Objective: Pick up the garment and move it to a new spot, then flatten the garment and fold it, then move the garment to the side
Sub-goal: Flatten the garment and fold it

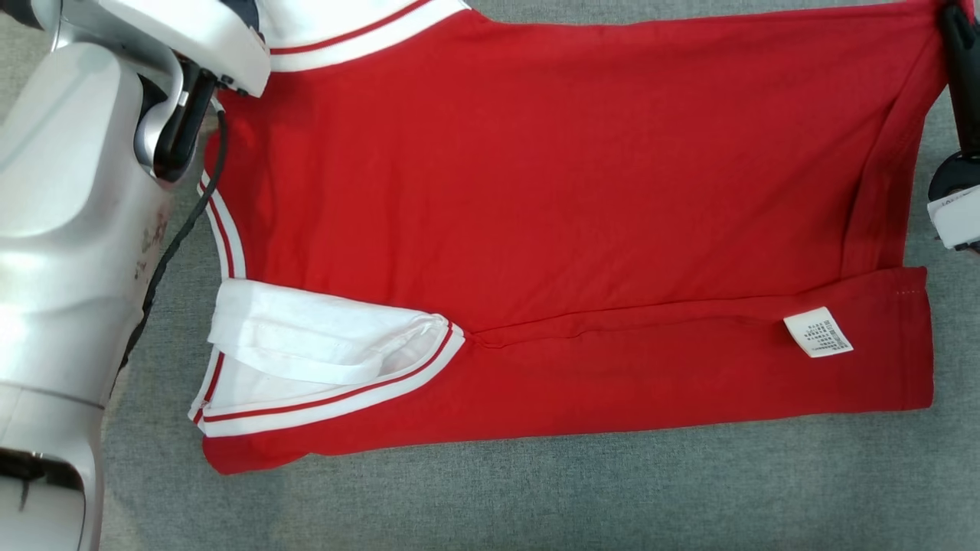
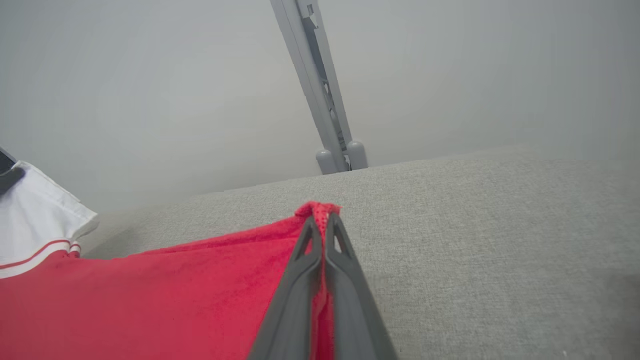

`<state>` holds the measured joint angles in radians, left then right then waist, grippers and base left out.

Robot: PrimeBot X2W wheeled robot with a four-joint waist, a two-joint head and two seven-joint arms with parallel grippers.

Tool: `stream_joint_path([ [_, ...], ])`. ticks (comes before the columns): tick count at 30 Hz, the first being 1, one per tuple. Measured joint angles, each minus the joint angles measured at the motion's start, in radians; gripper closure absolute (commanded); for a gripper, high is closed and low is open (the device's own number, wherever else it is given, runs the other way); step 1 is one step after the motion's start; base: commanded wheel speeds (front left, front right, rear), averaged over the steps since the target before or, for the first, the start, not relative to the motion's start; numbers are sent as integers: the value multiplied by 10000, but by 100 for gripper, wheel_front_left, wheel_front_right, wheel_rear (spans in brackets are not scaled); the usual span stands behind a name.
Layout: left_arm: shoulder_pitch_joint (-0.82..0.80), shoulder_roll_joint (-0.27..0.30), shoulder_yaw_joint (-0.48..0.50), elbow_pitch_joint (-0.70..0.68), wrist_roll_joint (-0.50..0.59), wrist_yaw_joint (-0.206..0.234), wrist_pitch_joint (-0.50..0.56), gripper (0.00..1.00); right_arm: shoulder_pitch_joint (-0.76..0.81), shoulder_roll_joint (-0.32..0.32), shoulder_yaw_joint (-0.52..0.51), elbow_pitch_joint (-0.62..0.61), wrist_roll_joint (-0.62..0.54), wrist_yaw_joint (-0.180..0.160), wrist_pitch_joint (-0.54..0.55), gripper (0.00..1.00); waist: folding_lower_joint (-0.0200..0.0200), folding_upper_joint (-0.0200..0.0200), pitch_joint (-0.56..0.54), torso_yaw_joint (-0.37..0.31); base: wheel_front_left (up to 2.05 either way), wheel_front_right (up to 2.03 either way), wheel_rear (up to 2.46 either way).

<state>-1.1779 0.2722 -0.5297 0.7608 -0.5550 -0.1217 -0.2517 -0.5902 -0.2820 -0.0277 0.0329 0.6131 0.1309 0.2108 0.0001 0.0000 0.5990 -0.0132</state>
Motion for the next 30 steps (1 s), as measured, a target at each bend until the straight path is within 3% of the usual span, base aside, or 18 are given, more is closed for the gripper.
stream_joint_path([
  [8, 1518, 573, 314, -2426, -165, 368, -73, 100, 523, 299, -558, -115, 1804, -2, 247, 100, 0, 0, -269, 91, 0, 0, 0],
  [20, 5703, 2054, 640, -8343, -282, 2291, 662, 100, 2152, 612, -1283, -740, 3764, -4, 731, 100, 0, 0, -666, 298, 0, 0, 0],
  [24, 7127, 2401, 773, -9595, -499, 2876, 920, 100, 2712, 748, -1379, -809, 4019, -4, 771, 100, 0, 0, -758, 256, 0, 0, 0],
  [30, 9153, 2470, 721, -10631, -1026, 3517, 1103, 100, 3381, 957, -1306, -679, 4207, -4, 537, 100, 0, 0, -954, 166, 0, 0, 0],
])
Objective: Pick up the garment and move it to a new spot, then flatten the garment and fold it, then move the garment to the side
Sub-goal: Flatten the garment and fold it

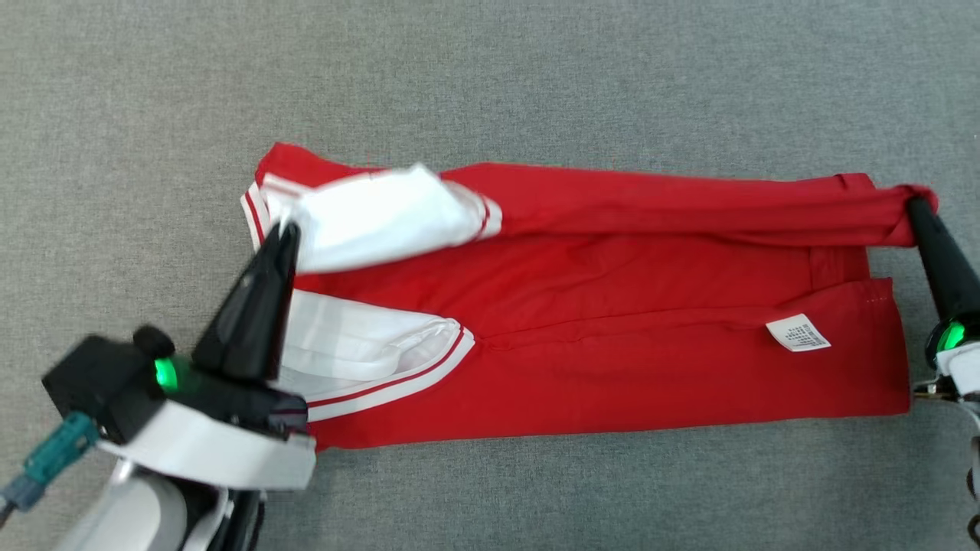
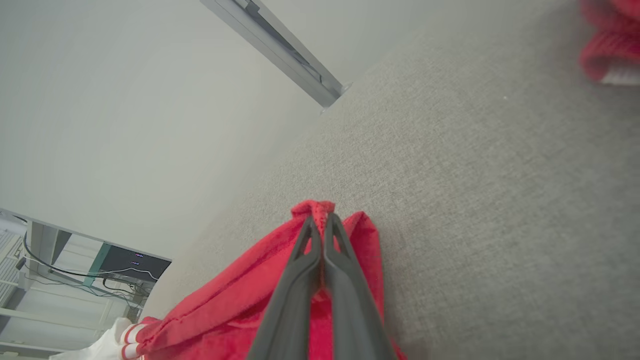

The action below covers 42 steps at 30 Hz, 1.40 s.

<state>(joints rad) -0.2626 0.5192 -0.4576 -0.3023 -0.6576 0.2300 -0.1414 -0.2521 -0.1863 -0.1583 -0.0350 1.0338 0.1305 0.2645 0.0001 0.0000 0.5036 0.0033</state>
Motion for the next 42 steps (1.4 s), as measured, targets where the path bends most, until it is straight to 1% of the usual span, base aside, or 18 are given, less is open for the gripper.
stream_joint_path([
  [6, 1371, -132, -73, -188, -619, 334, 61, 100, 475, 65, 278, 272, 44, 0, -412, 100, -1, 0, -191, 16, 0, 0, 0],
  [13, 1928, -362, -192, 476, -1093, 336, 92, 100, 941, -25, 754, 531, -42, 0, -1062, 100, 0, 0, -301, 110, 0, 0, 0],
  [14, 1949, -422, -192, 621, -1175, 305, 82, 100, 1002, -38, 819, 564, -40, 0, -1162, 98, 0, 0, -323, 109, 0, 0, 0],
  [15, 1954, -487, -199, 771, -1256, 272, 75, 100, 1043, -75, 913, 606, -52, 0, -1256, 82, 0, 0, -344, 103, 0, 0, 0],
  [16, 1954, -533, -219, 926, -1304, 221, 73, 100, 1100, -109, 1028, 642, -65, 0, -1354, 61, 0, 0, -367, 93, 0, 0, 0],
  [17, 1951, -568, -236, 1066, -1340, 171, 42, 100, 1142, -138, 1122, 669, -140, 0, -1473, 3, 0, 0, -387, 81, 0, 0, 0],
  [18, 1945, -594, -228, 1220, -1350, 161, -2, 80, 1186, -173, 1235, 696, -238, 0, -1611, 0, 0, 0, -411, 70, 0, 0, 0],
  [19, 1943, -648, -196, 1373, -1381, 163, -46, 0, 1211, -236, 1386, 729, -360, -2, -1735, 0, 0, 0, -439, 60, 0, 0, 0],
  [25, 1877, -941, 104, 1981, -1235, 222, -738, 0, 1309, -491, 1860, 485, -1386, -2, -3279, 0, -1, 0, -643, -77, 0, 0, 0],
  [28, 1695, -1080, 378, 2167, -917, 284, -1020, 0, 1328, -598, 1933, 391, -2217, -2, -4042, 0, 0, 0, -749, -152, 0, 0, 0],
  [30, 1617, -1285, 575, 2220, -671, 339, -1116, 0, 1310, -625, 1827, 332, -2882, -2, -4498, 0, 0, 0, -826, -196, 0, 0, 0],
  [33, 1462, -1590, 1011, 2197, -236, 351, -1193, 0, 1174, -548, 1469, 198, -3940, 0, -4847, 0, 0, 0, -966, -248, 0, 0, 0],
  [34, 1361, -1847, 1429, 2044, 261, 349, -1202, 0, 1144, -424, 1254, 142, -4650, 0, -4955, 0, 0, 0, -1063, -263, 0, 0, 0],
  [35, 1270, -1962, 1647, 1975, 493, 316, -1204, 0, 1143, -353, 1152, 98, -4945, 0, -5007, 0, 0, 0, -1114, -266, 0, 0, 0],
  [37, 1202, -2228, 1988, 1854, 940, 148, -1206, 0, 1143, -249, 993, 73, -5597, 0, -5026, 0, 0, 0, -1216, -267, 0, 0, 0],
  [39, 1192, -2297, 2094, 1858, 1151, 56, -1208, 0, 1142, -184, 936, 48, -5806, 0, -5026, 0, -1, 0, -1273, -265, 0, 0, 0],
  [40, 1196, -2412, 2314, 1896, 1540, -102, -1218, 0, 1167, -102, 886, 65, -6462, 0, -5010, 0, 0, 0, -1393, -271, 0, 0, 0],
  [42, 1253, -2468, 2474, 1954, 1885, -245, -1218, 0, 1202, -31, 857, 92, -6790, 0, -4949, 0, 0, 0, -1518, -283, 0, 0, 0],
])
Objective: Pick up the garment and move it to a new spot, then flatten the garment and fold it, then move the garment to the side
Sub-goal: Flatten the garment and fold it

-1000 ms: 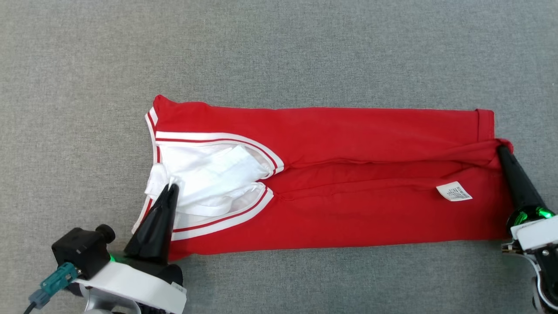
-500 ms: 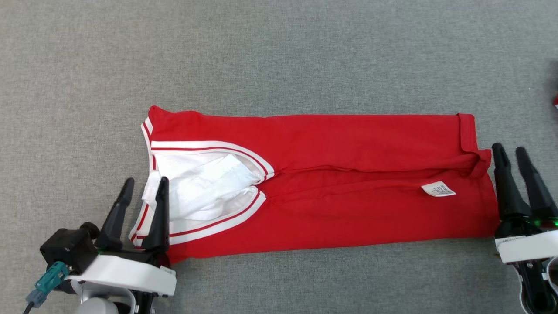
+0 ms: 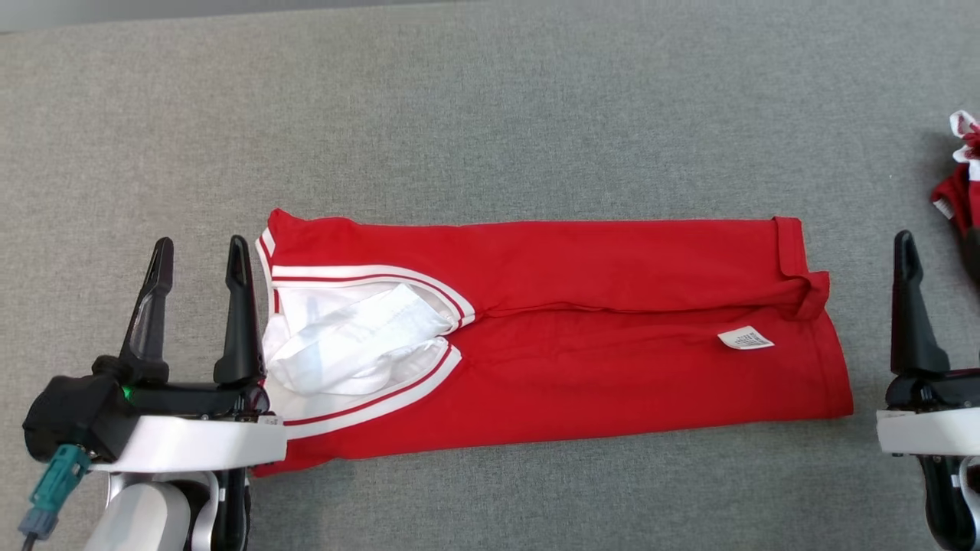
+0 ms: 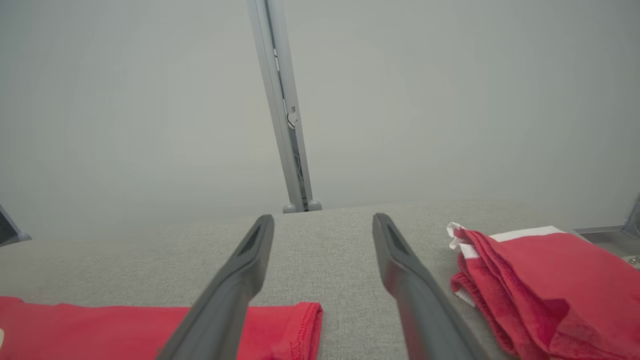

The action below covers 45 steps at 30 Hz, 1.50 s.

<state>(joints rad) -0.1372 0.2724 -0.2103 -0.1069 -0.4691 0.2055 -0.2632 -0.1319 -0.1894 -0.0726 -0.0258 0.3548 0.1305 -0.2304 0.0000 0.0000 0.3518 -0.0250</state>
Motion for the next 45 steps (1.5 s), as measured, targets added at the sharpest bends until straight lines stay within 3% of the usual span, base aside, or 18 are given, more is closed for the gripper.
stream_joint_path([
  [9, 798, -54, 207, 696, 989, -476, -2, 0, 629, 244, 219, 378, -700, 0, 232, 0, 0, 0, -555, -89, 0, 0, 0],
  [32, 1052, -485, 579, 1515, 1321, -1172, -2, 0, 654, 253, 270, 834, -575, 0, 351, 0, -1, 0, -827, 24, 0, 0, 0],
  [45, 339, -938, 583, 1680, 1601, -1605, -2, 0, -902, 178, 871, 3379, 35, 2, 479, 0, -1, 0, -134, 548, 0, 0, 0],
])
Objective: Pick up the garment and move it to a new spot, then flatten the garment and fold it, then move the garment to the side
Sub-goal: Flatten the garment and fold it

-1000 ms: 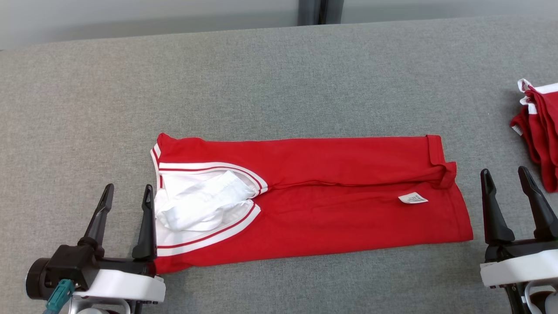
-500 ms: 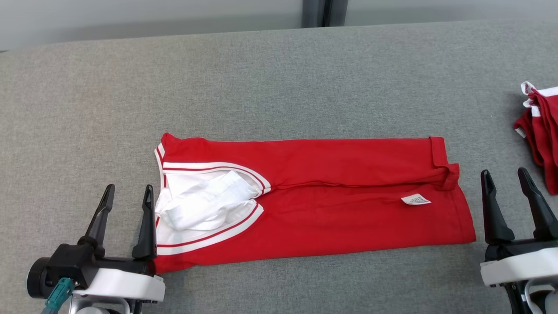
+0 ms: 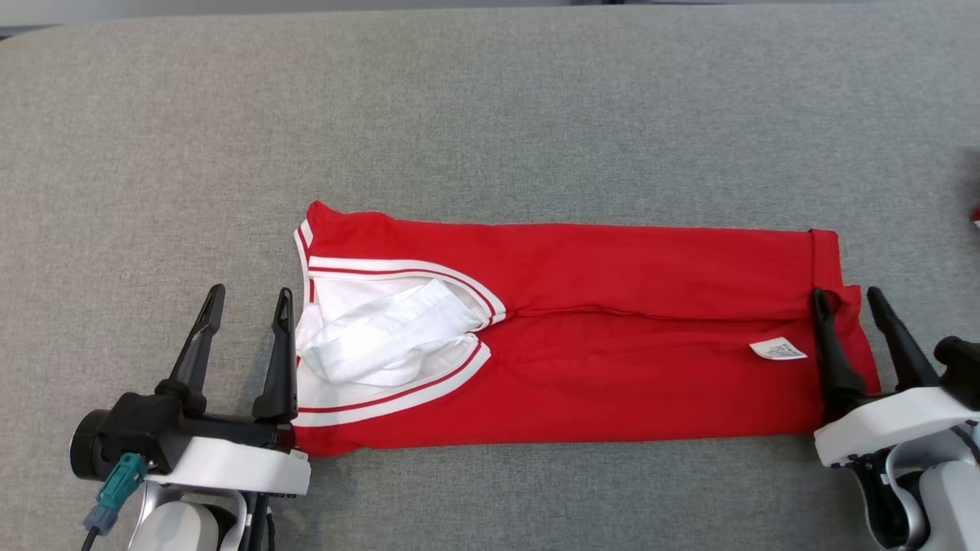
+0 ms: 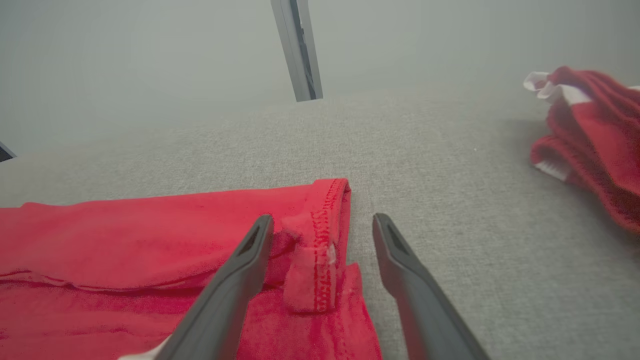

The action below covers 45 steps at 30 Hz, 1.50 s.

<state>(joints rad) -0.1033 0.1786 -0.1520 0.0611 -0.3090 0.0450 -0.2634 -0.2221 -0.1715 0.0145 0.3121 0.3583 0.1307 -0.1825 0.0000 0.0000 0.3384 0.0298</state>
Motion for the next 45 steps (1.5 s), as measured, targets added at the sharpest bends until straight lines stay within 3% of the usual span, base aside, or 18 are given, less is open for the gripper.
stream_joint_path([
  [11, -283, -226, 155, 222, 244, -276, 0, 0, -305, 82, 656, 1396, 773, -2, -21, 0, 0, 0, 292, 55, 0, 0, 0],
  [12, -285, -244, 184, 244, 274, -316, 0, 0, -360, 81, 731, 1469, 849, -2, -23, 16, 0, 0, 287, 32, 0, 0, 0],
  [13, -287, -265, 205, 267, 276, -351, 0, 0, -398, 67, 807, 1542, 995, -2, -15, 59, 1, 0, 272, 16, 0, 0, 0],
  [15, -287, -288, 259, 286, 330, -364, 0, 0, -475, 56, 888, 1655, 1181, -2, 13, 100, 0, 0, 254, -28, 0, 0, 0],
  [23, -285, -351, 512, 293, 412, -445, 0, 0, -612, -299, 1106, 1864, 1726, 59, -127, 100, 0, 0, 251, -151, 0, 0, 0],
  [35, -227, -454, 759, 278, 543, -481, 0, 0, -153, -2360, 48, 1835, 1990, 27, -305, 100, 0, 0, 154, -474, 0, 0, 0],
  [45, -167, -479, 876, 322, 612, -545, 0, 0, -256, -2105, 359, -117, 1952, 0, 307, 100, 1, 0, -47, -626, 0, 0, 0],
])
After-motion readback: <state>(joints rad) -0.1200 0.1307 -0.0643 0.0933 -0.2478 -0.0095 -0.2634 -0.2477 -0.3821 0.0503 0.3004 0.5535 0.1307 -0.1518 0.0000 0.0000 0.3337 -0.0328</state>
